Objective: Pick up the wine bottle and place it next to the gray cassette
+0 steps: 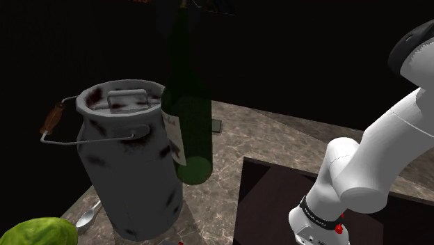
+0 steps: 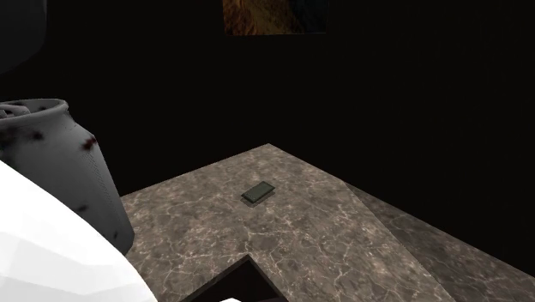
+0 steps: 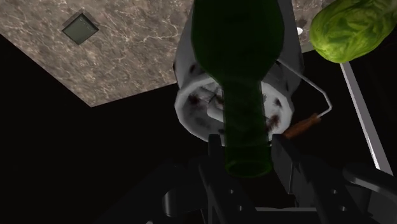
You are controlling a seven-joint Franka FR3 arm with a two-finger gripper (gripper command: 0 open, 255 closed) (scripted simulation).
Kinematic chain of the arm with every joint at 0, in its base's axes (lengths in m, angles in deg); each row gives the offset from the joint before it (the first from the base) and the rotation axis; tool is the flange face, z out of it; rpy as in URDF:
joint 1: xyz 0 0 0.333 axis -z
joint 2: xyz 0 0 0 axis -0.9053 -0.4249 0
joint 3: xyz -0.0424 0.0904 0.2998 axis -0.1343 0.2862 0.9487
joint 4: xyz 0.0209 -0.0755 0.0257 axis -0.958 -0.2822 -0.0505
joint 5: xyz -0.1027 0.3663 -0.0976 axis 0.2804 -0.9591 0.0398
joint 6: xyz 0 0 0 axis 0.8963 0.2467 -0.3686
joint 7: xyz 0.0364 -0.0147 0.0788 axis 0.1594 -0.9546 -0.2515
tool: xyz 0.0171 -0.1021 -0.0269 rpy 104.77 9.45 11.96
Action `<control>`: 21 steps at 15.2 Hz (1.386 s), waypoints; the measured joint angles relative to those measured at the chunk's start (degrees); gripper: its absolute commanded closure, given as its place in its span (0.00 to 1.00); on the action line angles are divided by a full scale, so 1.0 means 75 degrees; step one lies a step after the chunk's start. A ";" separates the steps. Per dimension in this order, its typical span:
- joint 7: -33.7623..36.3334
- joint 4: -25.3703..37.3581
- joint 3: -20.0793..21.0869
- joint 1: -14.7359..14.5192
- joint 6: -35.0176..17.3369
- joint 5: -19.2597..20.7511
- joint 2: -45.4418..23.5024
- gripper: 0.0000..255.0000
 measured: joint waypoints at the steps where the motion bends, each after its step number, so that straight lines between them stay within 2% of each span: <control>1: 0.0205 -0.0232 0.0088 -0.0045 -0.0135 -0.0002 0.0018 1.00; 5: 0.0975 -0.0876 0.0491 -0.0204 -0.0489 0.0058 -0.0015 1.00; 12: 0.2421 -0.1527 0.1381 -0.0404 -0.0949 0.0555 -0.0658 1.00; 17: 0.3599 -0.1845 0.2020 -0.0634 -0.1169 0.1211 -0.1474 1.00; 21: 0.4596 -0.1617 0.2425 -0.1120 -0.0934 0.2099 -0.2577 1.00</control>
